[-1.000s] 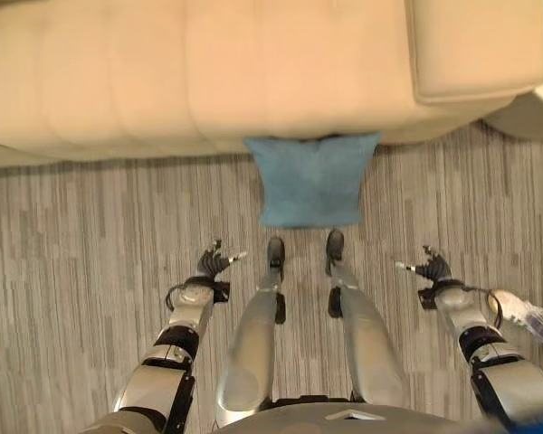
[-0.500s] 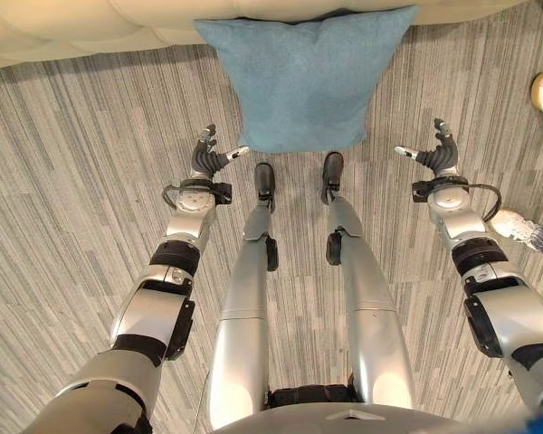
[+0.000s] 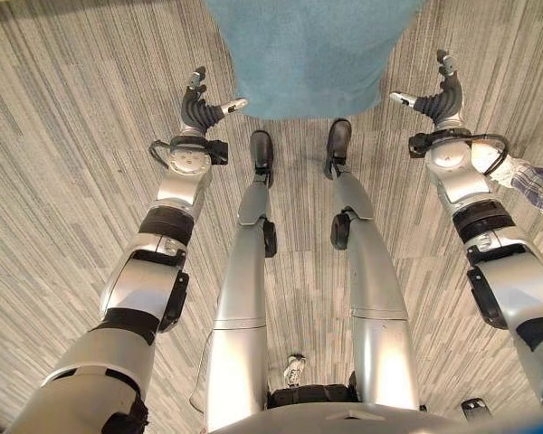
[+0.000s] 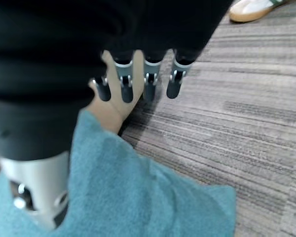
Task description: Pick up all the scattered cushions and arrange them neatly on the sofa.
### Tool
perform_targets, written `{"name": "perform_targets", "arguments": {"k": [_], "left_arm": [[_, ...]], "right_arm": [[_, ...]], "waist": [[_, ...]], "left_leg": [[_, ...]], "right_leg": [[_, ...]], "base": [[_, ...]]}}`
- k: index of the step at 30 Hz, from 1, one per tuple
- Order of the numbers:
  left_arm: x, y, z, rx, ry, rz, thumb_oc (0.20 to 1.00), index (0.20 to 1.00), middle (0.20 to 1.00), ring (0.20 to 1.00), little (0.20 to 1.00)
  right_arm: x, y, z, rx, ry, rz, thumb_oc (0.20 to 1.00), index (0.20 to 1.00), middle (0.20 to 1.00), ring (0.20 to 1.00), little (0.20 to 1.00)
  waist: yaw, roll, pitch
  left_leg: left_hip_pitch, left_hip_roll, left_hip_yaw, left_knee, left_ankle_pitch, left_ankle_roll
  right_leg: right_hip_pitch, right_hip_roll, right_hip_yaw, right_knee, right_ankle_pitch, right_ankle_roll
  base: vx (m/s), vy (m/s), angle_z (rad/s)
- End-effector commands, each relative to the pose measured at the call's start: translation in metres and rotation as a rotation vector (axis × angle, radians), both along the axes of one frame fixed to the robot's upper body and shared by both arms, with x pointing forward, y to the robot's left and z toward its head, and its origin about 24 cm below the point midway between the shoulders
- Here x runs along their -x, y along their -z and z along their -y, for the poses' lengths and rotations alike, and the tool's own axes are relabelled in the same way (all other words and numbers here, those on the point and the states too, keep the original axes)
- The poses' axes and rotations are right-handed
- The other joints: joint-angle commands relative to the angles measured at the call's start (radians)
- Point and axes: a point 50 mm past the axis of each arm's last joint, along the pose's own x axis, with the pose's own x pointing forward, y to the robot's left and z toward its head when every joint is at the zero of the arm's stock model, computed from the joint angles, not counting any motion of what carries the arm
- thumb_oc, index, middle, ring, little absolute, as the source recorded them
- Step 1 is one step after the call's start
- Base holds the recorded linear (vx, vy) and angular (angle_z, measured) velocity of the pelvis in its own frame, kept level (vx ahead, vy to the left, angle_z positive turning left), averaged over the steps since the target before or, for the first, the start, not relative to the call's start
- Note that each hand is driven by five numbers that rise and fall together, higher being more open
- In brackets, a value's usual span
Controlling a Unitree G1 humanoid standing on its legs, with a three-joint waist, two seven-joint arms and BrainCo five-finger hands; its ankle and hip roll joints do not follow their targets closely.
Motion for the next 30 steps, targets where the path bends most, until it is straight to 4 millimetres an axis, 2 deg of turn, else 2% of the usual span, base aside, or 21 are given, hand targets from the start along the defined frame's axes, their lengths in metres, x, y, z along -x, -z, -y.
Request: {"name": "perform_targets", "arguments": {"k": [1,4,8,10,12,14,15,18,21,30], "left_arm": [[0.005,-0.003,-0.001,0.04,-0.015,0.052,1.0,1.0,1.0,1.0,1.0],[0.003,-0.022,0.014,0.02,0.019,0.111,1.0,1.0,1.0,1.0,1.0],[0.002,-0.034,0.023,0.003,0.035,0.141,1.0,1.0,1.0,1.0,1.0],[0.001,-0.046,0.026,-0.02,0.035,0.176,1.0,1.0,1.0,1.0,1.0],[0.0,-0.067,0.034,-0.044,0.042,0.223,1.0,1.0,1.0,1.0,1.0],[0.0,-0.071,0.036,-0.048,0.046,0.233,1.0,1.0,1.0,1.0,1.0],[0.0,-0.075,0.042,-0.047,0.06,0.246,1.0,1.0,1.0,1.0,1.0],[0.0,-0.074,0.051,-0.04,0.082,0.245,1.0,1.0,1.0,1.0,1.0],[0.0,-0.068,0.055,-0.038,0.092,0.232,1.0,1.0,1.0,1.0,1.0],[0.001,-0.042,0.062,-0.028,0.119,0.167,1.0,1.0,1.0,1.0,1.0]], "right_arm": [[0.006,-0.007,0.01,0.036,0.017,0.061,1.0,1.0,1.0,1.0,1.0],[0.004,-0.022,-0.005,0.056,-0.02,0.105,1.0,1.0,1.0,1.0,1.0],[0.003,-0.029,-0.011,0.055,-0.035,0.124,1.0,1.0,1.0,1.0,1.0],[0.002,-0.039,-0.017,0.056,-0.045,0.148,1.0,1.0,1.0,1.0,1.0],[0.0,-0.059,-0.032,0.086,-0.078,0.187,1.0,1.0,1.0,1.0,1.0],[-0.001,-0.062,-0.036,0.094,-0.086,0.194,1.0,1.0,1.0,1.0,1.0],[-0.001,-0.065,-0.044,0.104,-0.108,0.201,1.0,1.0,1.0,1.0,1.0],[0.0,-0.066,-0.057,0.119,-0.142,0.211,1.0,1.0,1.0,1.0,1.0],[0.001,-0.065,-0.061,0.13,-0.158,0.216,1.0,1.0,1.0,1.0,1.0],[0.001,-0.039,-0.055,0.1,-0.152,0.16,1.0,1.0,1.0,1.0,1.0]], "waist": [[-0.011,0.065,-0.028],[-0.01,0.066,-0.028],[-0.009,0.066,-0.028],[-0.01,0.069,-0.028],[-0.009,0.073,-0.028],[-0.009,0.073,-0.028],[-0.009,0.075,-0.028],[-0.008,0.074,-0.028],[-0.009,0.072,-0.028],[-0.011,0.064,-0.028]], "left_leg": [[-0.02,-0.026,-0.084,0.057,-0.11,-0.009],[-0.051,-0.029,-0.088,0.075,-0.114,-0.008],[-0.07,-0.029,-0.091,0.089,-0.116,-0.008],[-0.093,-0.033,-0.092,0.101,-0.117,-0.007],[-0.134,-0.035,-0.095,0.114,-0.116,-0.008],[-0.142,-0.034,-0.095,0.116,-0.117,-0.008],[-0.146,-0.032,-0.094,0.113,-0.117,-0.008],[-0.143,-0.034,-0.093,0.112,-0.117,-0.005],[-0.128,-0.035,-0.091,0.102,-0.115,-0.003],[-0.065,-0.035,-0.093,0.059,-0.104,-0.004]], "right_leg": [[0.049,0.016,0.048,0.11,-0.04,0.039],[0.019,0.021,0.05,0.133,-0.049,0.039],[0.002,0.024,0.051,0.152,-0.057,0.038],[-0.019,0.026,0.052,0.164,-0.06,0.039],[-0.057,0.026,0.052,0.183,-0.064,0.041],[-0.065,0.025,0.052,0.187,-0.064,0.042],[-0.071,0.027,0.05,0.188,-0.067,0.04],[-0.071,0.032,0.051,0.189,-0.068,0.037],[-0.057,0.036,0.05,0.177,-0.067,0.034],[0.004,0.044,0.041,0.13,-0.063,0.026]], "base": [[0.0,0.0,0.0],[0.04,-0.036,0.03],[0.01,-0.009,0.0],[0.02,-0.008,0.02],[0.05,-0.019,0.03],[0.02,-0.01,0.0],[0.0,0.0,0.0],[0.0,0.0,0.0],[0.0,0.0,0.0],[0.0,-0.005,-0.01]]}}
